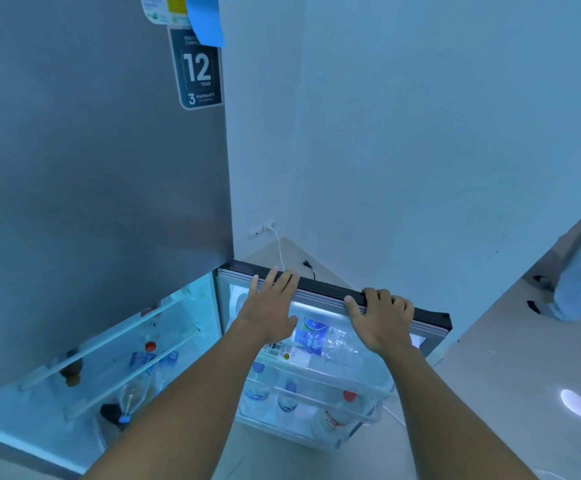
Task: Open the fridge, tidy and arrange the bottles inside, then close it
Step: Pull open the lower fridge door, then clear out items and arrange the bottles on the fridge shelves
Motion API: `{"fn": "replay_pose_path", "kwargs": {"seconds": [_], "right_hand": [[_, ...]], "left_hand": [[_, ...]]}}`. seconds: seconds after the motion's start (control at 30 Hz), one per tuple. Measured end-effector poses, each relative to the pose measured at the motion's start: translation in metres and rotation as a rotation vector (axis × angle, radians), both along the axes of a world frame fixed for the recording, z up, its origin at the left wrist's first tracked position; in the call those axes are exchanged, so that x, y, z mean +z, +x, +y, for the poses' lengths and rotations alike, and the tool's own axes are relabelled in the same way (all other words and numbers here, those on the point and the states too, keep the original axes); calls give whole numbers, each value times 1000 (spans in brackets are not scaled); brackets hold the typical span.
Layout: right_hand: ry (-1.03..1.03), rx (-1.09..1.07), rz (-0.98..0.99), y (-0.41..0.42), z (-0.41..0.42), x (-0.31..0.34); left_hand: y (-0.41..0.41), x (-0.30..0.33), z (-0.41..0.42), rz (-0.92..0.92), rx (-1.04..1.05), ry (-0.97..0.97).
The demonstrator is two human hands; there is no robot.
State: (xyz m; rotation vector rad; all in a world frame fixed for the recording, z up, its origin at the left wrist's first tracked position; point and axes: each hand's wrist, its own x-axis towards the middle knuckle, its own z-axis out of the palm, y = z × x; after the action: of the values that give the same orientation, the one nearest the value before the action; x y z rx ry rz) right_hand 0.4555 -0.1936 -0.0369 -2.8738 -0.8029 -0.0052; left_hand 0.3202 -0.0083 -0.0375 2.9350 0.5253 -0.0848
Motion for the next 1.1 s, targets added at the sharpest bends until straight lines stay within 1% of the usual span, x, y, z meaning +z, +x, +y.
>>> {"fn": "replay_pose_path", "kwargs": {"seconds": [0.17, 0.27, 0.4, 0.57, 0.73, 0.87, 1.0, 1.1], "right_hand": [[9, -14, 14, -3, -5, 3], [86, 6, -2, -8, -4, 2], [221, 185, -29, -32, 13, 0], [308, 341, 92, -87, 51, 11], [183, 522, 209, -155, 85, 19], [99, 607, 315, -210, 103, 20], [-17, 728, 330, -248, 127, 6], [-63, 834, 314, -263, 150, -19]], "left_hand": [[-18, 4, -2, -3, -10, 50], [-44, 5, 4, -20, 38, 62], [-94, 10, 13, 1, 191, 15], [-159, 26, 18, 46, 386, -16], [-235, 27, 13, 59, 553, -45], [-294, 24, 11, 67, 679, -82], [-331, 7, 17, 39, 809, -132], [-343, -25, 20, -8, 900, -173]]}}
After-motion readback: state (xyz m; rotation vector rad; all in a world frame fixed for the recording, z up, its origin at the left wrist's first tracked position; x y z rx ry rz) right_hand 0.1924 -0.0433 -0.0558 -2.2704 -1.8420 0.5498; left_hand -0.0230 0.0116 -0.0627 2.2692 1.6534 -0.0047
